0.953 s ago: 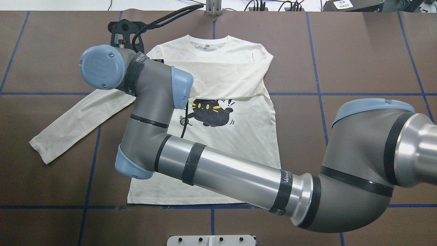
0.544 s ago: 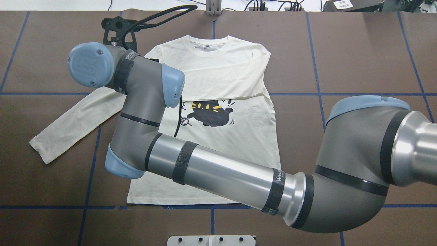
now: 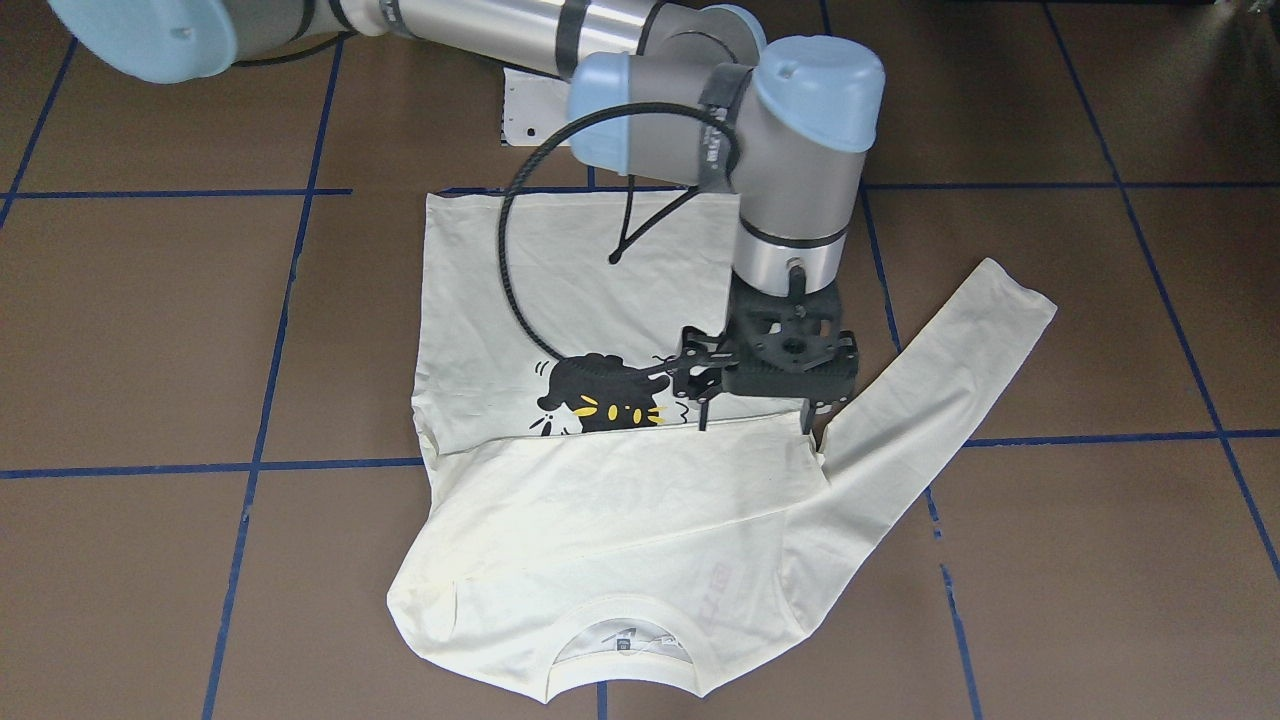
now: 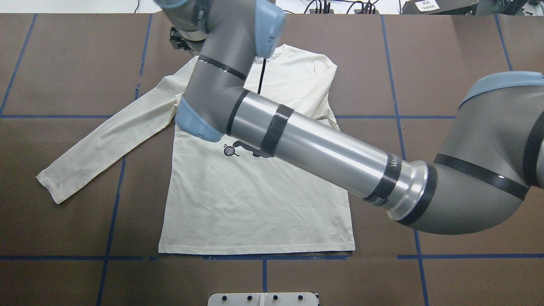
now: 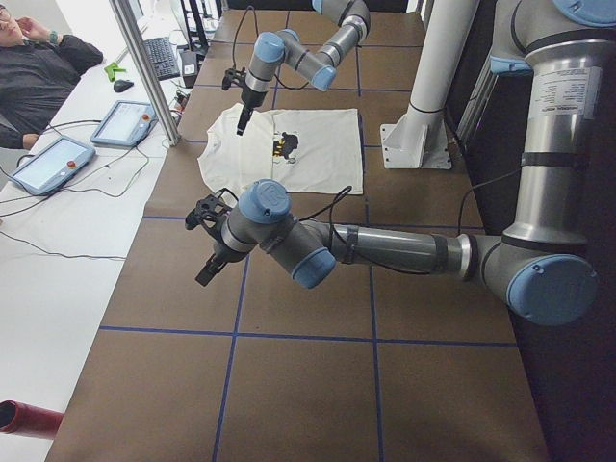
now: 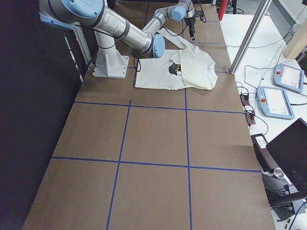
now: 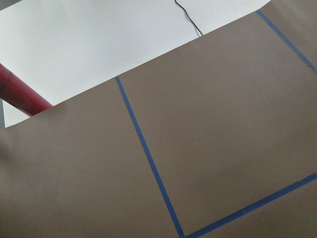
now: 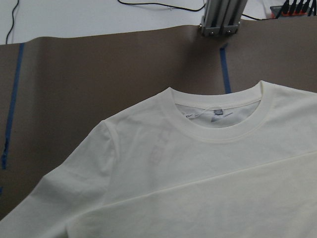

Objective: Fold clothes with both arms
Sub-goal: 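Release the sleeve and withdraw the right gripper while the left gripper approaches the other cuff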

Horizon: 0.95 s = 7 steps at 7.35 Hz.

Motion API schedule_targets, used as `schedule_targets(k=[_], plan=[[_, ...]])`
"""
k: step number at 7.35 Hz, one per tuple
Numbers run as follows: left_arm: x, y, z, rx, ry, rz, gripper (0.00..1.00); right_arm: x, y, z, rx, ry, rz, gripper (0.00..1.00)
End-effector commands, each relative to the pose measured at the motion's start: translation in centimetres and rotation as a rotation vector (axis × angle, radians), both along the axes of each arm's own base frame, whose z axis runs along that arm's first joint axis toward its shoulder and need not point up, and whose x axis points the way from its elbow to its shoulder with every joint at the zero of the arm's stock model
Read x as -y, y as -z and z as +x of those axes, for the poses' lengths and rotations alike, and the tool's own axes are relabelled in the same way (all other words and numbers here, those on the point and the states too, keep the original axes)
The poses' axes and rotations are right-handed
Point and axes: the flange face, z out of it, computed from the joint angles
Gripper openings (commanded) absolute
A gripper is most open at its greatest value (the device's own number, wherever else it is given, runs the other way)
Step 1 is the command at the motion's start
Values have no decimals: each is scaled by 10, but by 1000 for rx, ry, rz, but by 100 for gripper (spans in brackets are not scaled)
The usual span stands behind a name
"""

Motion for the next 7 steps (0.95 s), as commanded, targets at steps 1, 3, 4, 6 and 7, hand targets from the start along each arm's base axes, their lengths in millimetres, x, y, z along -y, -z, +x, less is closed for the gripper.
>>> schedule_targets(k=[1,3,4,6,7], plan=[[-28,4,87,-43,-78,-48,100,23,-89,96,-19,124,27,100],[-69,-4,133,29,-112,-45,100,23,-167,175,-18,200,68,100],[-91,-11,153,37,-173,-59,100,4,-203,221,-19,240,114,100],[-135,-32,185,38,-219,-67,100,-51,-280,290,-49,312,163,100],[-151,-34,209,27,-232,-89,99,-77,-310,323,-59,336,169,100]])
